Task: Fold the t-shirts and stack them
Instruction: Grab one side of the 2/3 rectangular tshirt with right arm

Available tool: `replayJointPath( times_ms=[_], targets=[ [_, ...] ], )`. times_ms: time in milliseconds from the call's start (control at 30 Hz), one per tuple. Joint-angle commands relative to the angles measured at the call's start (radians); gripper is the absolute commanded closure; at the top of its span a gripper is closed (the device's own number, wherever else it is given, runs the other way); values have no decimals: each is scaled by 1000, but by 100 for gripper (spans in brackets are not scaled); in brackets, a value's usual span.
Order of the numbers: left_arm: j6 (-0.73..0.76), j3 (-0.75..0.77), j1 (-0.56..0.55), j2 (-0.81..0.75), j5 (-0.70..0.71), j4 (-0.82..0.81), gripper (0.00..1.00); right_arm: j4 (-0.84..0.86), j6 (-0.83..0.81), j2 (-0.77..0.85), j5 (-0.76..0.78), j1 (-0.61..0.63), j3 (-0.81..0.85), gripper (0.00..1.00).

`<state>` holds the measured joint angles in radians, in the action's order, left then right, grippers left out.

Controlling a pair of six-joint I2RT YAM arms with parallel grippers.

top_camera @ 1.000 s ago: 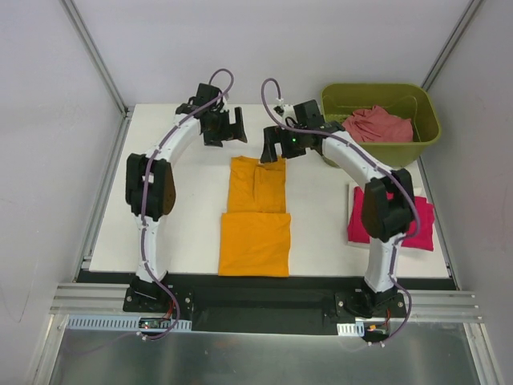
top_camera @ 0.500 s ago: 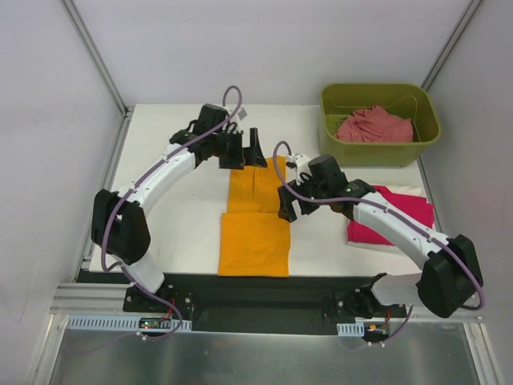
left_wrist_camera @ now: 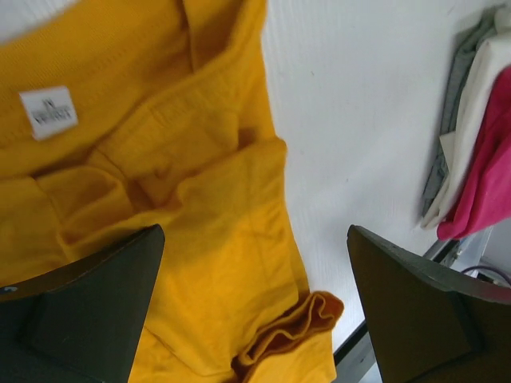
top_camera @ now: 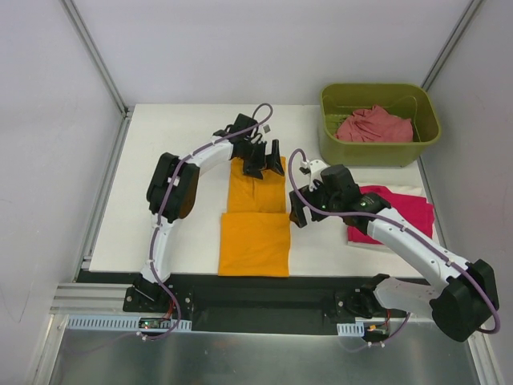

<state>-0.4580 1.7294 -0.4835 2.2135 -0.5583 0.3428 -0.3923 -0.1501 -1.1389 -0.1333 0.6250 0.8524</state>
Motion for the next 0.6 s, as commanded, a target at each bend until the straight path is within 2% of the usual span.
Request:
replayJointPath(
  times_ms=[0,267,400,567],
  targets=[
    [-19,108,43,46,3,-22,1,-22,6,-4,34,-8,5,0],
    [-4,125,56,113,-15,-24,1,-20,-9,-64,28,-11,27,0],
    [12,165,69,141,-89,-24,1,-17,-17,-58,3,-8,45,0],
    [28,164,72,20,-42,-18,0,-28,-23,5,-2,8,54,0]
  ],
)
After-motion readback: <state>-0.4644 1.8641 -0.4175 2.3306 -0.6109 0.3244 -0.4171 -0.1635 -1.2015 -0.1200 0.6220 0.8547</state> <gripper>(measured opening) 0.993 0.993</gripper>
